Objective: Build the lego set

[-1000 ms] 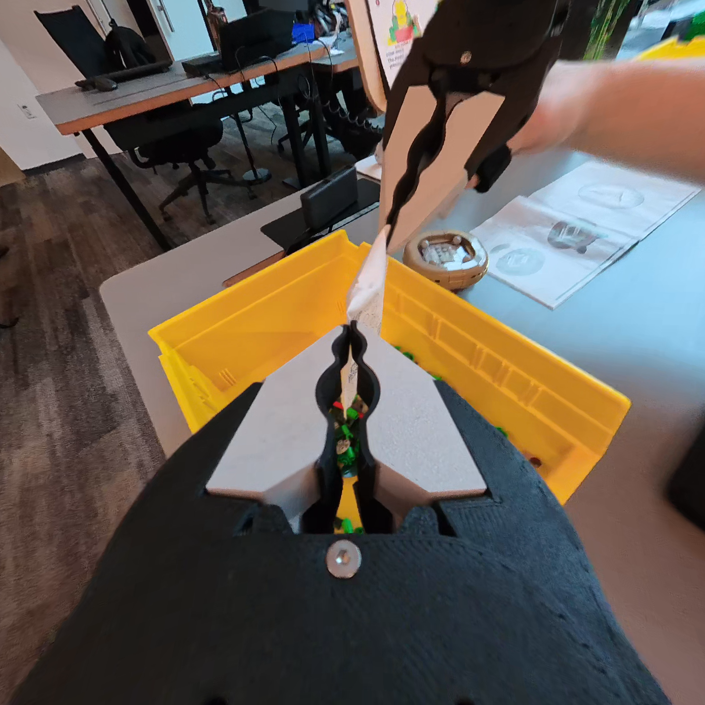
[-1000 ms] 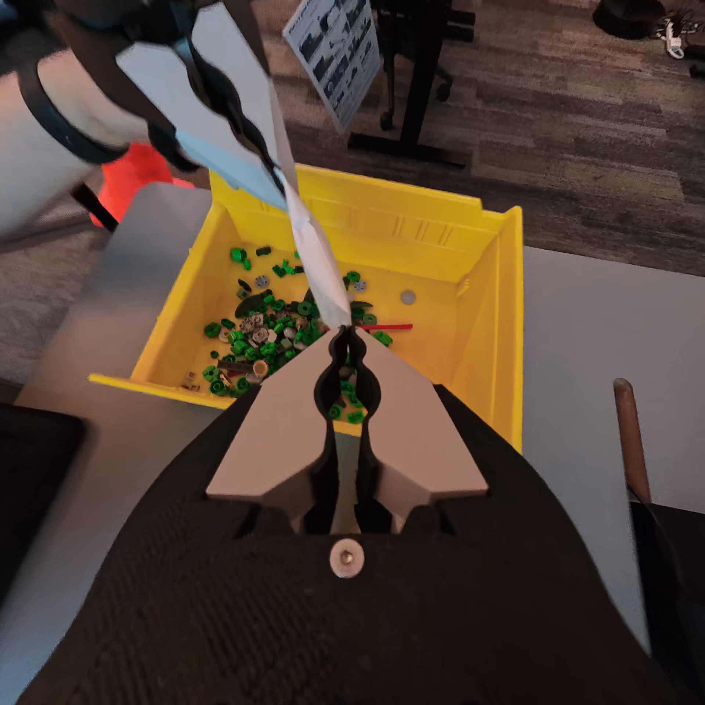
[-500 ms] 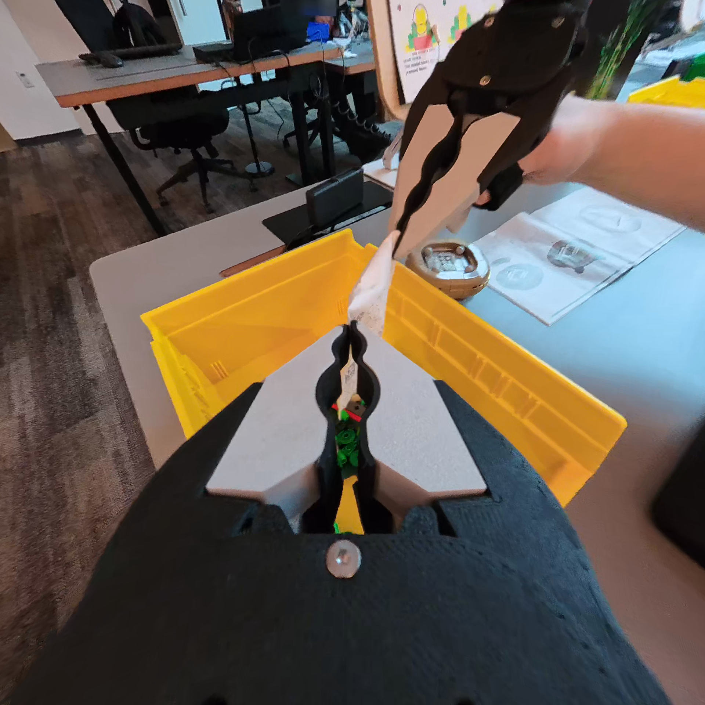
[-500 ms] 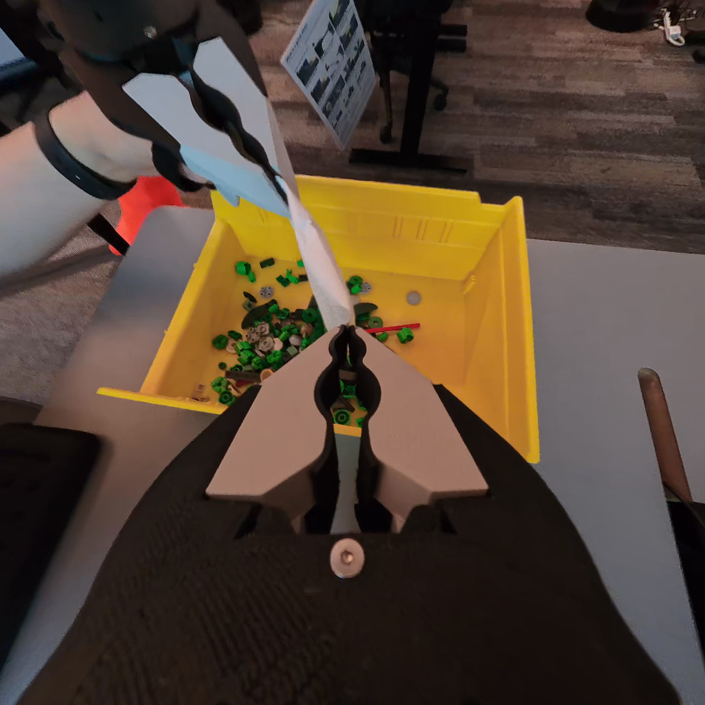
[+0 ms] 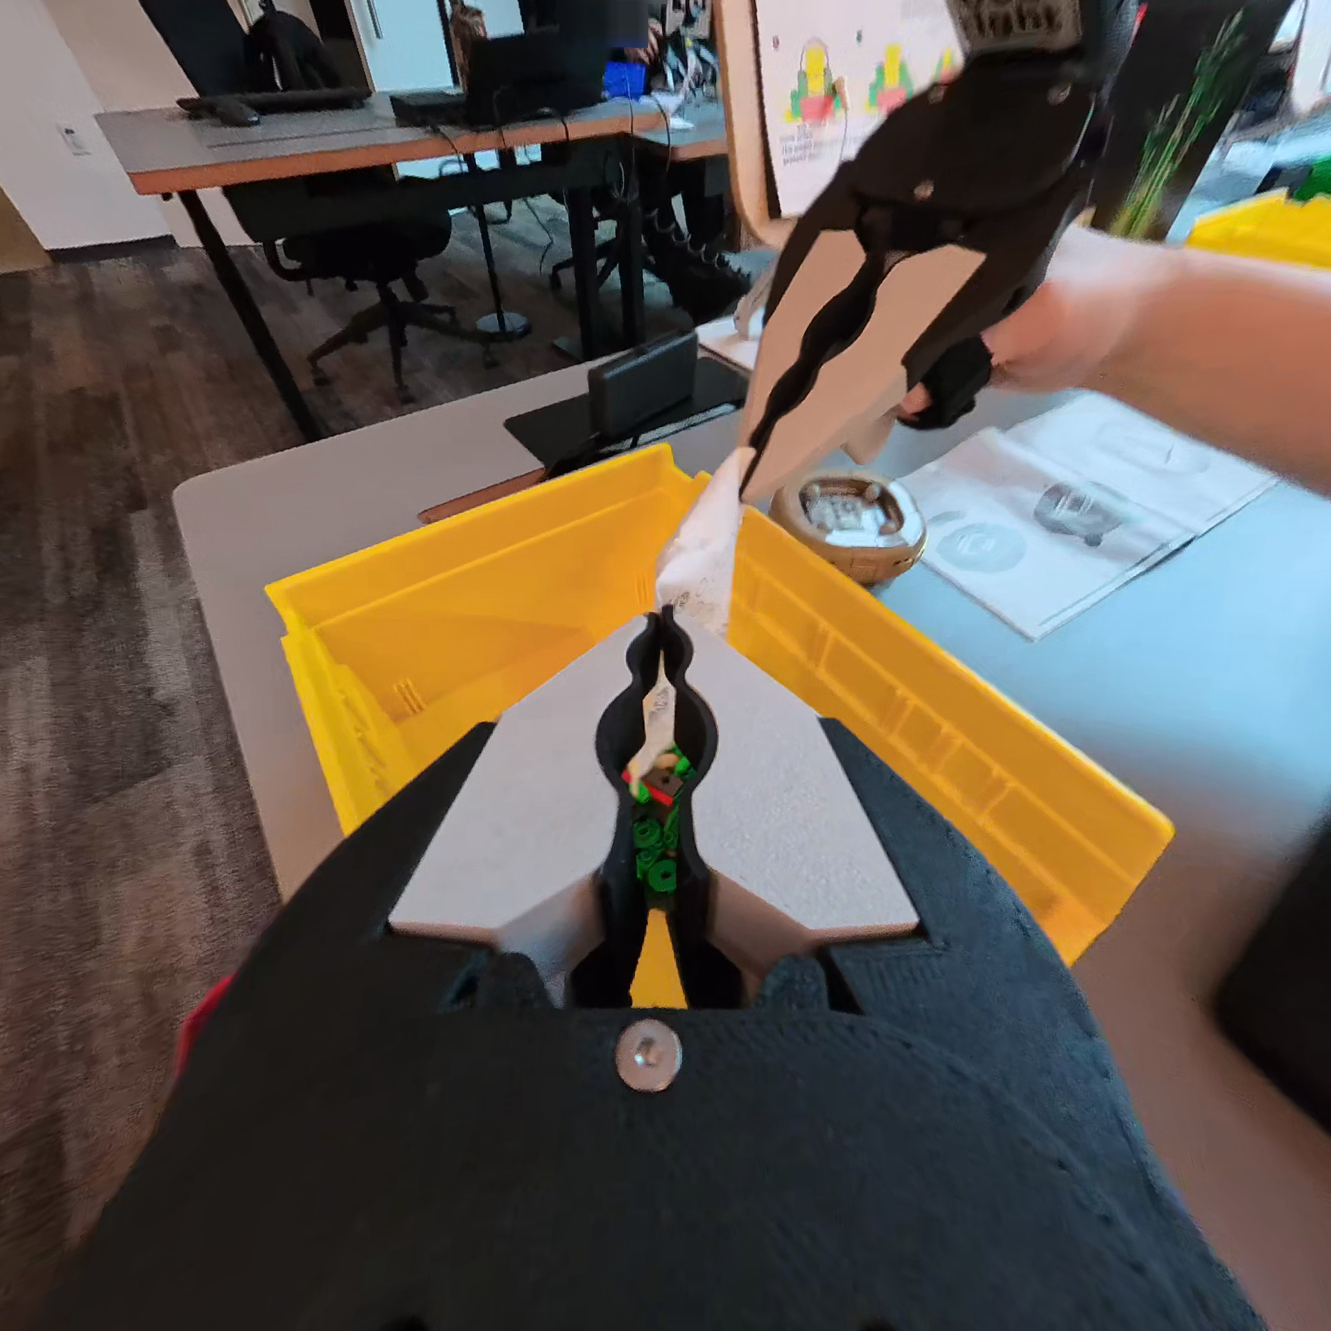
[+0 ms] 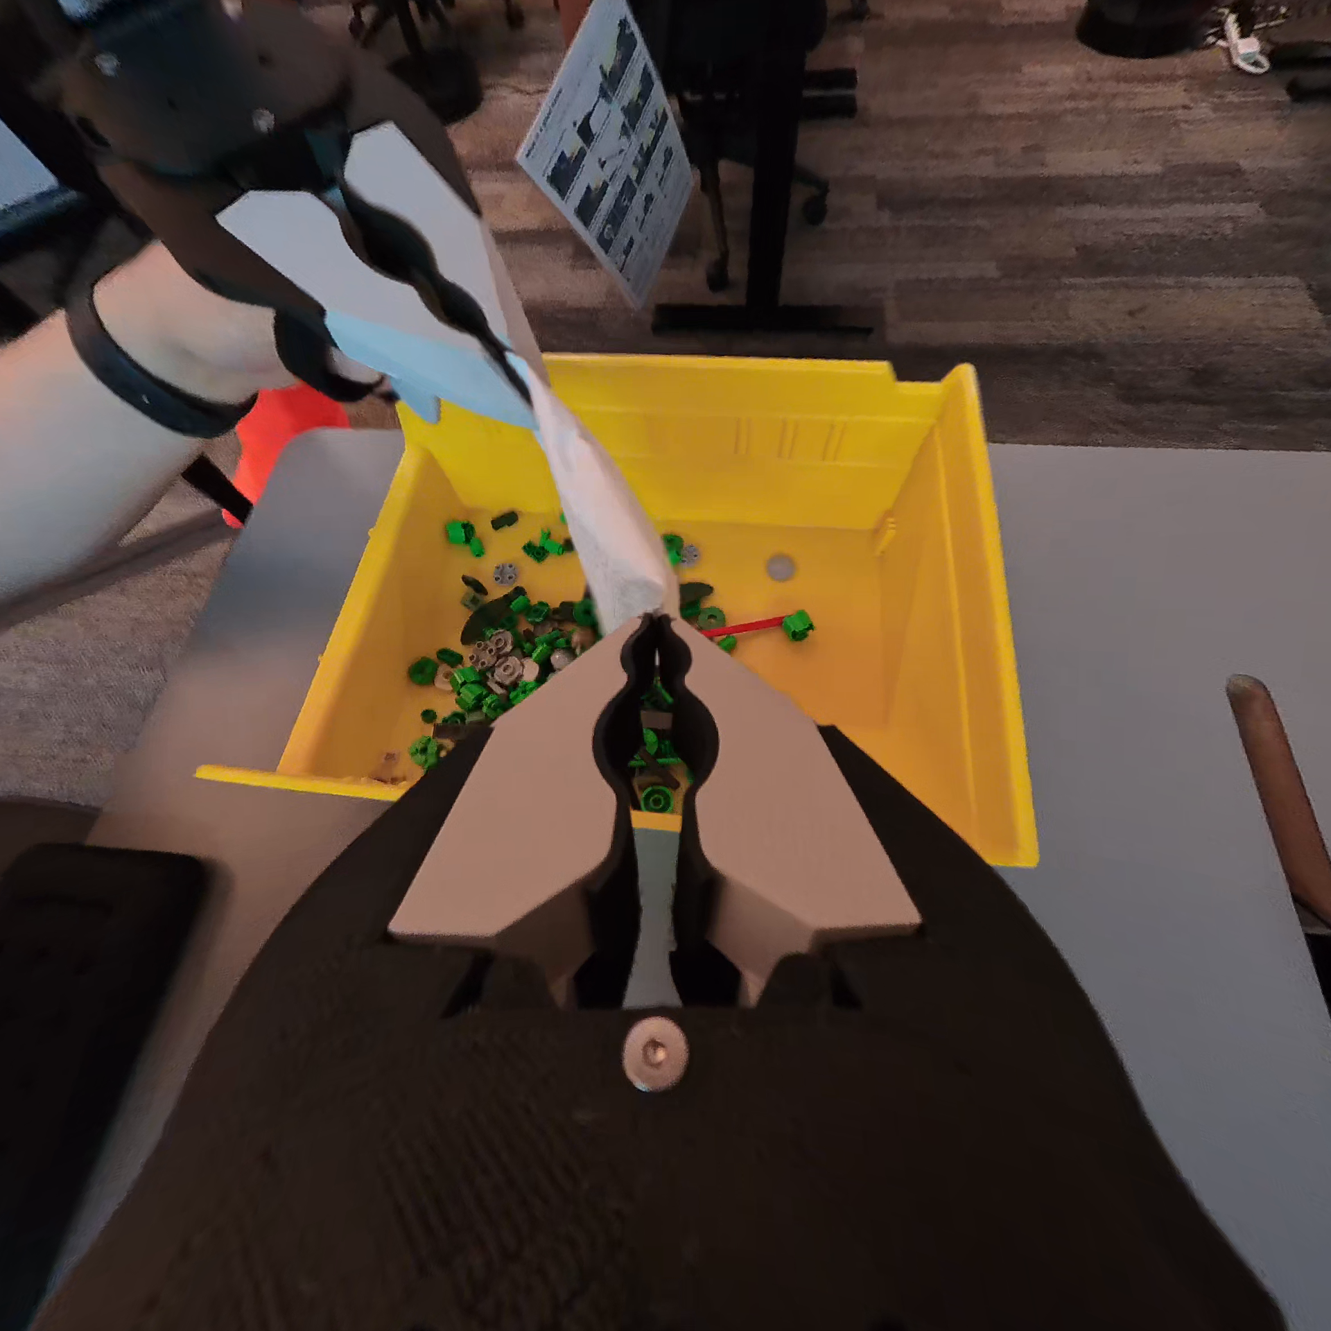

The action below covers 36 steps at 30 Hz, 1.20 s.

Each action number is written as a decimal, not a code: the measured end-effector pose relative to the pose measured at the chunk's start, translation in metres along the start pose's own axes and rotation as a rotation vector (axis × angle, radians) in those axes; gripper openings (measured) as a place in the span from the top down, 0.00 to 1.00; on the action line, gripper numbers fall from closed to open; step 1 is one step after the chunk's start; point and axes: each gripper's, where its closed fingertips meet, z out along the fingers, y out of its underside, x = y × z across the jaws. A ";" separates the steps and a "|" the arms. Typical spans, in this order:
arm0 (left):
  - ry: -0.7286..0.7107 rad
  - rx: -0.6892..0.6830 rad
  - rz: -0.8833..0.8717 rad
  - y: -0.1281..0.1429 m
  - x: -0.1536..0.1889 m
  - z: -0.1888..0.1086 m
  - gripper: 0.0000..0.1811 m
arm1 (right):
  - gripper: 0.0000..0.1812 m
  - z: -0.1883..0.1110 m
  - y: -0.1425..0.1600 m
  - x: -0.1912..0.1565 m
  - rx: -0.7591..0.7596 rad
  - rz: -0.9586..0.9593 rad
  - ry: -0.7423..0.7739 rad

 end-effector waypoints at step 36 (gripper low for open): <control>-0.248 0.086 0.122 -0.005 0.014 -0.010 1.00 | 1.00 -0.002 -0.088 -0.054 0.682 0.032 0.398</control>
